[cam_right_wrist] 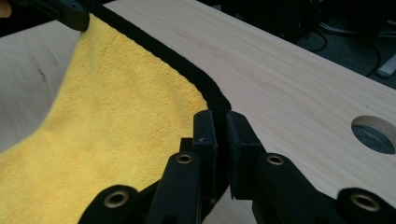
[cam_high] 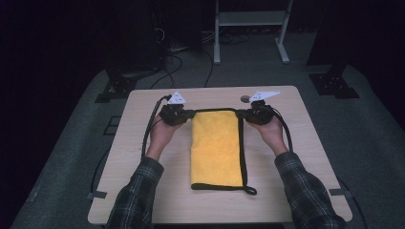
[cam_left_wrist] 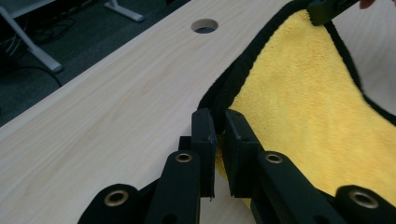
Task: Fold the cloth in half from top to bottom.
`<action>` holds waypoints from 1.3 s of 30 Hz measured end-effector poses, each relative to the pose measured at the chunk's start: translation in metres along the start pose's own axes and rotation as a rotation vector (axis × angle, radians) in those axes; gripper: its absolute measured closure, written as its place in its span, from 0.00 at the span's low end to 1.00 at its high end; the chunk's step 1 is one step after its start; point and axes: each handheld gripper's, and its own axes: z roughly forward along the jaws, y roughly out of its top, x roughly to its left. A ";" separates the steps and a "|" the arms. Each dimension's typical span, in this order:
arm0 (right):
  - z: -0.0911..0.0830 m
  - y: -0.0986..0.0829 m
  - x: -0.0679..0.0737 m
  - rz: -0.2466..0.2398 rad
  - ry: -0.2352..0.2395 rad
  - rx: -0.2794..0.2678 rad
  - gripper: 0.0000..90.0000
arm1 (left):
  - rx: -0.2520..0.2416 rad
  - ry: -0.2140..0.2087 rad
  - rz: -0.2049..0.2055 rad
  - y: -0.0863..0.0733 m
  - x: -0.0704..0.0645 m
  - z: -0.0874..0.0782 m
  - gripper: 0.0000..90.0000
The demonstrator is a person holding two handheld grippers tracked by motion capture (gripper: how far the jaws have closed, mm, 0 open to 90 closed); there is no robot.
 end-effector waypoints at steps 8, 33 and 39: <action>-0.014 -0.016 0.016 -0.015 0.051 -0.013 0.92 | 0.002 -0.052 0.019 -0.017 -0.021 -0.015 0.92; -0.049 -0.063 0.075 -0.099 0.159 0.044 0.91 | 0.021 -0.190 -0.027 -0.069 -0.081 -0.050 0.92; -0.058 -0.073 0.089 -0.116 0.178 0.066 0.91 | 0.047 -0.209 -0.014 -0.077 -0.098 -0.057 0.92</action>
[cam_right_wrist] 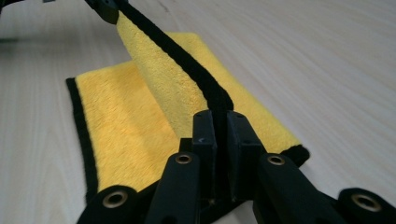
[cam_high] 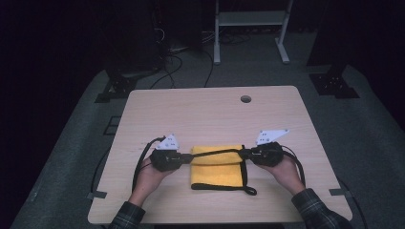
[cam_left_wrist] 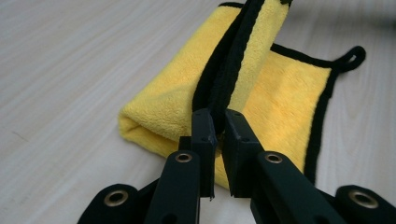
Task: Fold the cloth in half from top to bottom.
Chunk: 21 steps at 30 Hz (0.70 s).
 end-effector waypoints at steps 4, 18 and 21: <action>-0.001 -0.008 0.009 0.001 0.017 0.026 0.90 | 0.020 -0.002 0.013 -0.006 -0.011 0.001 0.92; 0.004 -0.030 0.026 0.014 0.080 0.138 0.80 | 0.115 -0.040 0.005 -0.028 -0.027 0.011 0.85; -0.005 -0.029 0.026 0.042 0.101 0.100 0.76 | 0.070 -0.045 -0.007 -0.025 -0.029 0.001 0.80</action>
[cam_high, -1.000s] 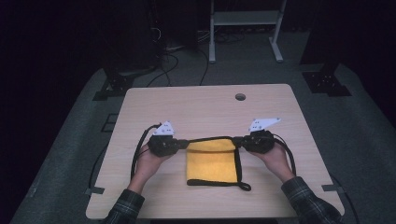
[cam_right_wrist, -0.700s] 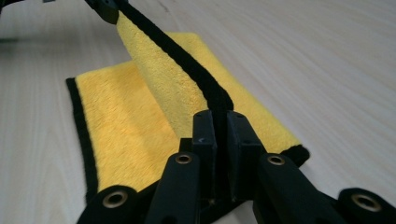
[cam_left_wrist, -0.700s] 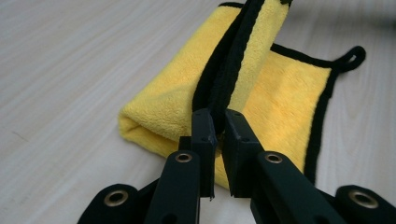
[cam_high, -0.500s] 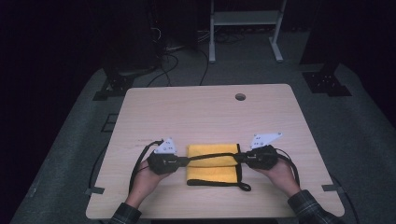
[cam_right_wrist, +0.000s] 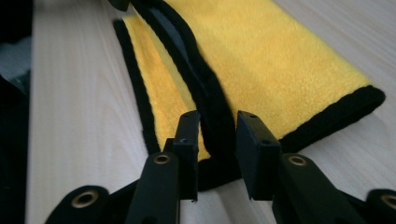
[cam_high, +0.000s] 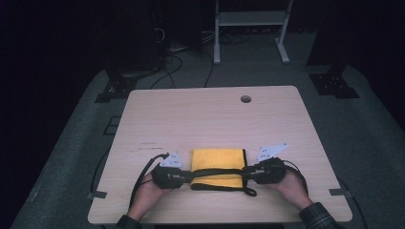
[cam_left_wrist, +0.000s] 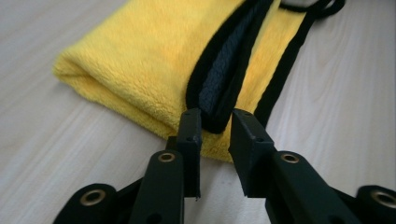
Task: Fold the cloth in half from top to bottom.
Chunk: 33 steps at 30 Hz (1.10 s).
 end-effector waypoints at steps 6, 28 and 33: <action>-0.020 0.002 0.004 0.001 -0.004 -0.094 0.84 | -0.075 0.016 0.000 0.009 0.002 -0.014 0.81; 0.020 -0.007 0.022 -0.112 0.013 0.081 0.90 | 0.043 -0.047 0.015 -0.005 -0.013 0.026 0.85; 0.020 -0.008 0.021 -0.107 0.015 0.089 0.90 | 0.045 -0.048 0.015 -0.007 -0.012 0.025 0.86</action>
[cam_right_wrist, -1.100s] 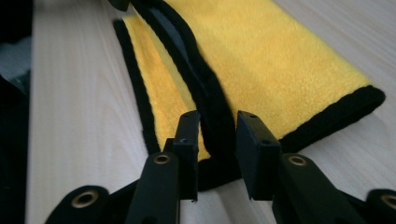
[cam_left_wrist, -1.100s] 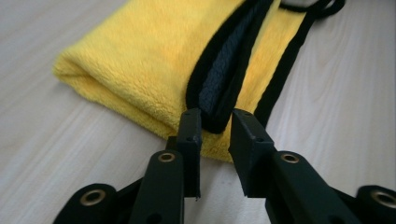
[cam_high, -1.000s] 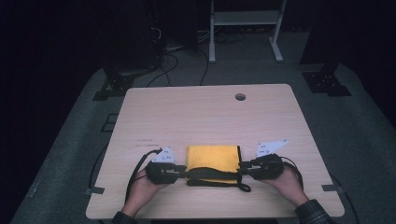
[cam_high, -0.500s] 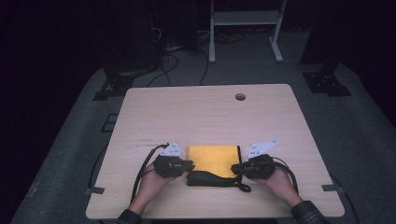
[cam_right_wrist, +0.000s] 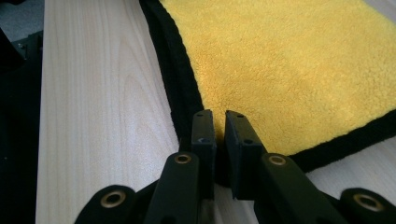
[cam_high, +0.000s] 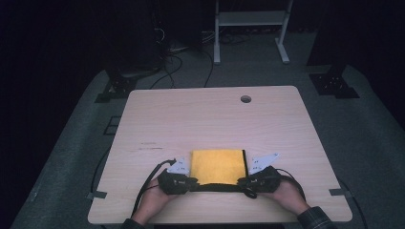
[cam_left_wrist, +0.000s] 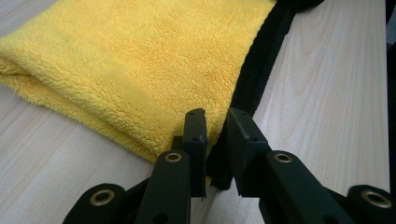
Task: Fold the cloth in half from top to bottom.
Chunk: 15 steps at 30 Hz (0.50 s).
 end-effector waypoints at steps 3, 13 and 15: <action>-0.001 0.000 -0.003 0.014 0.016 -0.010 0.83 | -0.019 -0.007 -0.011 -0.001 0.001 -0.002 0.81; -0.019 -0.004 -0.018 0.118 -0.106 -0.088 0.40 | -0.082 0.121 -0.061 -0.003 0.007 -0.020 0.30; -0.024 -0.006 -0.021 0.142 -0.130 -0.103 0.34 | -0.079 0.149 -0.069 -0.007 0.010 -0.024 0.22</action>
